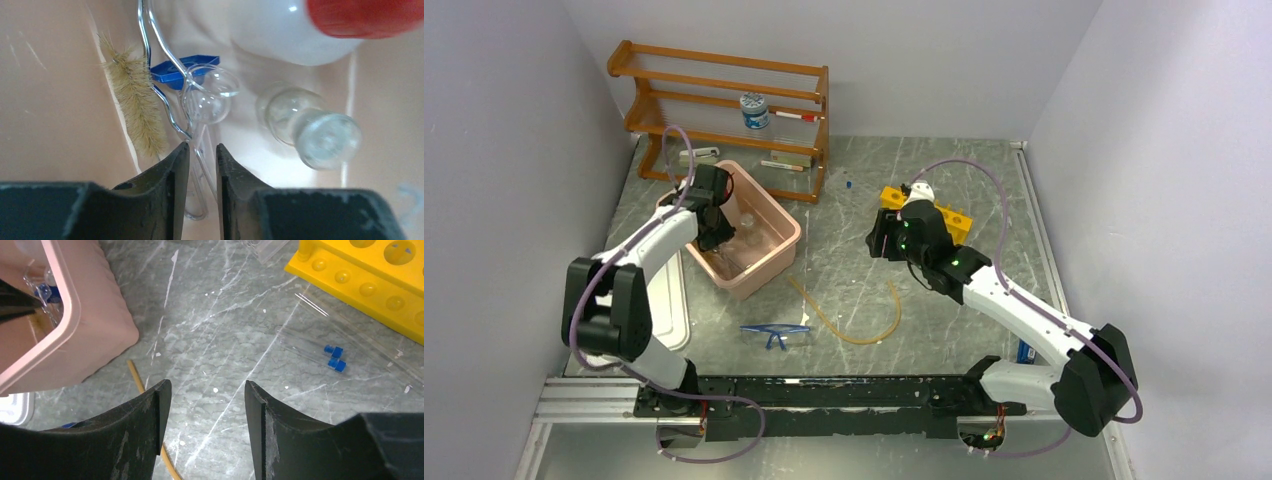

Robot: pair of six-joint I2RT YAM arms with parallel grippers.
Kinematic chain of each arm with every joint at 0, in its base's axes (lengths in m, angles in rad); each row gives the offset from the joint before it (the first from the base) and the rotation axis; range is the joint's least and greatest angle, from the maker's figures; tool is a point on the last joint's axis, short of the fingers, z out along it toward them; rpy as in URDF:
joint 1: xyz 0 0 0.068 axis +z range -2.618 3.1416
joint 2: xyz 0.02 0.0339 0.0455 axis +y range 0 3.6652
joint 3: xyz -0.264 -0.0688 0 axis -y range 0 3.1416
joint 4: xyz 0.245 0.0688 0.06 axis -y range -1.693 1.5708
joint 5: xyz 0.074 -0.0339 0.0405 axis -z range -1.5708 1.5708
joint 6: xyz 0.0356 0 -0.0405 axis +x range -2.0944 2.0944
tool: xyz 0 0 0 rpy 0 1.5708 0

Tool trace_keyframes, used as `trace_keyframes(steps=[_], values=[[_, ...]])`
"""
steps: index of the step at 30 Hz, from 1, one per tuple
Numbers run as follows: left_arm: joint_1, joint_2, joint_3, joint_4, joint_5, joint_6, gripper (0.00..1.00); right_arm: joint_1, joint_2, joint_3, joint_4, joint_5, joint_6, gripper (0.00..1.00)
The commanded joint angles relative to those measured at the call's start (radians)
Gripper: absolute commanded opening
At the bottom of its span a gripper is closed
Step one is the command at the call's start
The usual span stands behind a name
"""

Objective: Organize the chemistry lab equipment

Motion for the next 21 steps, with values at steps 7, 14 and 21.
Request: trace_keyframes(steps=[7,14,21], values=[[0.001,-0.306,0.028,0.143,0.219,0.181,0.45,0.017,0.05,0.013,0.026,-0.23,-0.122,0.61],[0.001,-0.486,0.035,0.213,0.531,0.346,0.48,0.212,0.148,0.053,0.078,-0.331,-0.317,0.61],[0.001,-0.721,-0.11,0.413,0.75,0.377,0.54,0.352,0.16,-0.042,0.28,-0.437,-0.511,0.59]])
